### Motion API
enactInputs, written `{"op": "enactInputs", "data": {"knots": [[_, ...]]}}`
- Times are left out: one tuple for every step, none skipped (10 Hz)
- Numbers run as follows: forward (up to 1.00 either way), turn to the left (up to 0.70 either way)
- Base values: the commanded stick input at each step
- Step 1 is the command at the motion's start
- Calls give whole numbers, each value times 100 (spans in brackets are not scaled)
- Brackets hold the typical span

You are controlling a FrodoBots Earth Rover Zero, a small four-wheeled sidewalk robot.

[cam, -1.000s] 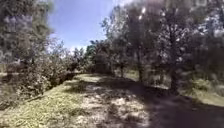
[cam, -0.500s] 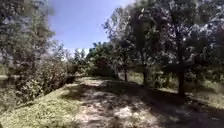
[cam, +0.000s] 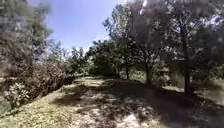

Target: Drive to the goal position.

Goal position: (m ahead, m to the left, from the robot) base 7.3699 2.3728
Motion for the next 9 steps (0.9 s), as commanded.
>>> {"op": "enactInputs", "data": {"knots": [[70,0],[70,0],[70,0],[70,0],[70,0],[70,0],[70,0],[70,0],[70,0]]}}
